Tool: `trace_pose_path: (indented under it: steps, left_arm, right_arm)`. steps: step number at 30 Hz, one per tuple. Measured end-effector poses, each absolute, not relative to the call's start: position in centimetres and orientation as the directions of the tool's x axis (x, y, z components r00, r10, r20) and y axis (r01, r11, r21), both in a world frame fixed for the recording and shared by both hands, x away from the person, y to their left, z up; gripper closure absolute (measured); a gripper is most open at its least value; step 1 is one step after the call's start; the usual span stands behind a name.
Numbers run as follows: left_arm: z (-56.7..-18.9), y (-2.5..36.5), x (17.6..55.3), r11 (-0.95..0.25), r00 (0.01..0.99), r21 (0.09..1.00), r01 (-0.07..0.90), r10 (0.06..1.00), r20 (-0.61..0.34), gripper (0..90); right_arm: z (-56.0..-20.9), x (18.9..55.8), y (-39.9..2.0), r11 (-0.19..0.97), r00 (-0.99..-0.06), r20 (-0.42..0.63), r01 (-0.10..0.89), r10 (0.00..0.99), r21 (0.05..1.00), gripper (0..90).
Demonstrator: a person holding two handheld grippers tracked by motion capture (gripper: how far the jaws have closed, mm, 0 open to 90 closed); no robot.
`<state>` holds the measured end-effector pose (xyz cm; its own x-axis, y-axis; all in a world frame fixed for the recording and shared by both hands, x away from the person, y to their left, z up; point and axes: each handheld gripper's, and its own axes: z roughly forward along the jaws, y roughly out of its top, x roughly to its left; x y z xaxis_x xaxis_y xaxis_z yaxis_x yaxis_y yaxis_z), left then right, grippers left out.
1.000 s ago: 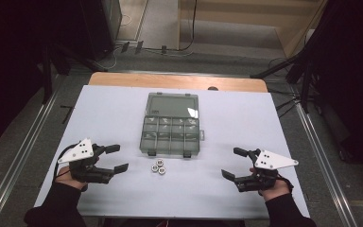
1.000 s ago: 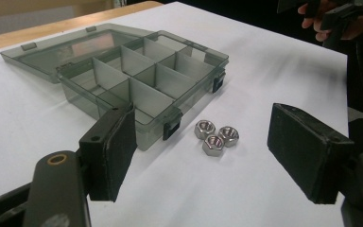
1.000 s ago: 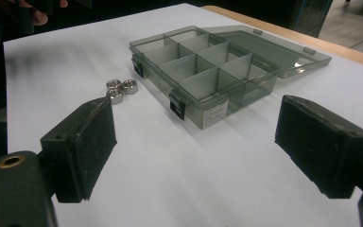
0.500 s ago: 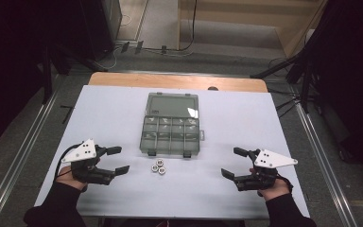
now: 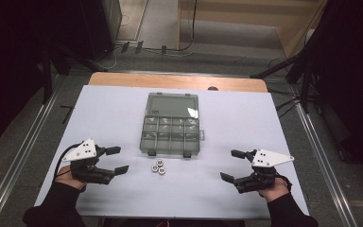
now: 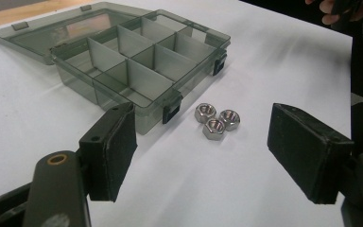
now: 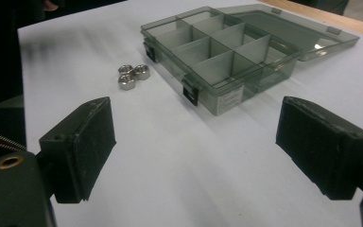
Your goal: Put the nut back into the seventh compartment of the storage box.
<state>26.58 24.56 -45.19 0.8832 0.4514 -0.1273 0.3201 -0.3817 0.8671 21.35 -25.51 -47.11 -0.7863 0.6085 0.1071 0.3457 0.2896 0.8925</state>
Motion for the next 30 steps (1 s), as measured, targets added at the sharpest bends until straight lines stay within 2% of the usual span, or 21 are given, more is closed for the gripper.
trace_pose_path:
  steps: [4,11,17,22,30]
  left_arm:
    - [-45.1,24.6,26.6,-0.389,0.884,0.864,0.319,0.451,-0.123,25.1]
    - [-45.2,24.6,26.6,-0.386,0.886,0.863,0.327,0.442,-0.138,25.0]
    - [-45.2,24.6,26.7,-0.387,0.887,0.862,0.328,0.441,-0.140,25.0]
    - [-45.2,24.6,26.7,-0.381,0.889,0.865,0.325,0.436,-0.142,25.1]
    - [-45.3,24.5,26.7,-0.396,0.889,0.857,0.329,0.437,-0.139,25.1]
  right_arm:
    - [-47.2,21.5,-25.4,0.272,-0.733,0.096,0.367,0.674,0.889,13.8]
    - [-47.1,21.9,-25.5,0.278,-0.766,0.109,0.357,0.633,0.892,13.6]
    - [-47.0,22.3,-25.2,0.267,-0.756,0.117,0.366,0.644,0.892,14.6]
    - [-46.8,22.5,-24.4,0.268,-0.763,0.118,0.361,0.636,0.893,18.9]
    - [-46.5,23.0,-23.1,0.256,-0.772,0.131,0.359,0.622,0.898,19.2]
